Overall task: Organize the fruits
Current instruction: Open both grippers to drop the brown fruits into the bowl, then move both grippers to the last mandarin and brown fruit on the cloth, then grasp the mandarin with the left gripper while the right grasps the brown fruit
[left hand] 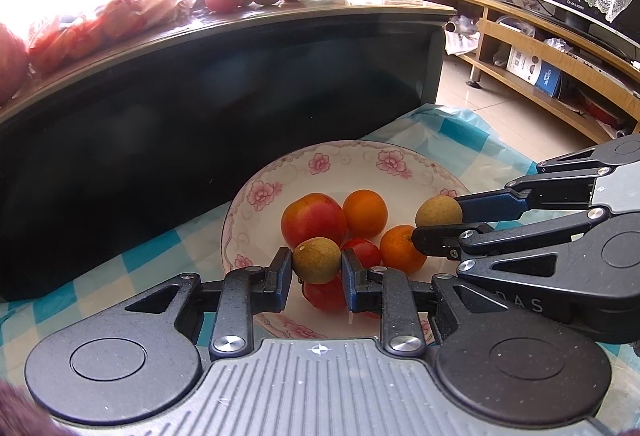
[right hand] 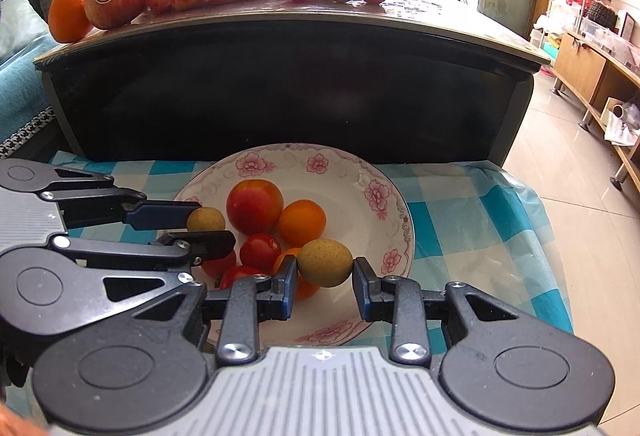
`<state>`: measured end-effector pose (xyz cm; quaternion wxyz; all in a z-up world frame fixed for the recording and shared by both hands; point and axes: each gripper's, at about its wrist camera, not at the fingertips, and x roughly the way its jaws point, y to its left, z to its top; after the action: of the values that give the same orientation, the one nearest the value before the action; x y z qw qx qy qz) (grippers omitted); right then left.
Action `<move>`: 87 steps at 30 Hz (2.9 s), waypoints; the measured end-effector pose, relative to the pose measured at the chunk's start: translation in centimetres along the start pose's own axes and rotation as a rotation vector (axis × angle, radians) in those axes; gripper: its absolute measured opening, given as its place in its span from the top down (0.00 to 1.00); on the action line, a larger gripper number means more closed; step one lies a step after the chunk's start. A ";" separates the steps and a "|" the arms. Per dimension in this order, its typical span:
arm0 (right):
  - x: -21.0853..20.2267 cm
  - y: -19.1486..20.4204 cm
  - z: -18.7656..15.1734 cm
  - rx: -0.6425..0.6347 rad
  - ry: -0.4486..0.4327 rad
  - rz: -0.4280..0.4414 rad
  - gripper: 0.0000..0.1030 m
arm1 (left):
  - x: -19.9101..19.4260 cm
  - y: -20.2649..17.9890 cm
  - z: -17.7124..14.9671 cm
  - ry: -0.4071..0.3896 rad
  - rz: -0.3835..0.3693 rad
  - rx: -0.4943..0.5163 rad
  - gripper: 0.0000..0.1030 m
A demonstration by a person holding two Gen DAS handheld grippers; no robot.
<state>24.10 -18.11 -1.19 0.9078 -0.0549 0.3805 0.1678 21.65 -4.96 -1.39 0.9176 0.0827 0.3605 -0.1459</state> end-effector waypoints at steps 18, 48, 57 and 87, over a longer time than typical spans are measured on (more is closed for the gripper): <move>-0.9 0.6 0.3 -0.014 -0.022 -0.022 0.66 | -0.7 0.4 -0.1 -0.011 0.013 -0.012 0.59; -8.0 4.2 -4.1 0.027 0.120 -0.135 0.57 | -4.9 -1.1 -4.9 0.062 -0.046 0.025 0.50; -8.1 3.6 -4.9 0.068 0.142 -0.119 0.56 | -4.3 -1.5 -5.4 0.079 -0.066 0.020 0.48; -6.4 4.3 -4.8 0.072 0.169 -0.084 0.56 | -3.5 -3.6 -6.4 0.122 -0.081 0.091 0.61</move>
<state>15.23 -16.88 0.13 0.8801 -0.0520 0.4589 0.1106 13.99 -6.02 -3.78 0.8826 0.1184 0.4119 -0.1936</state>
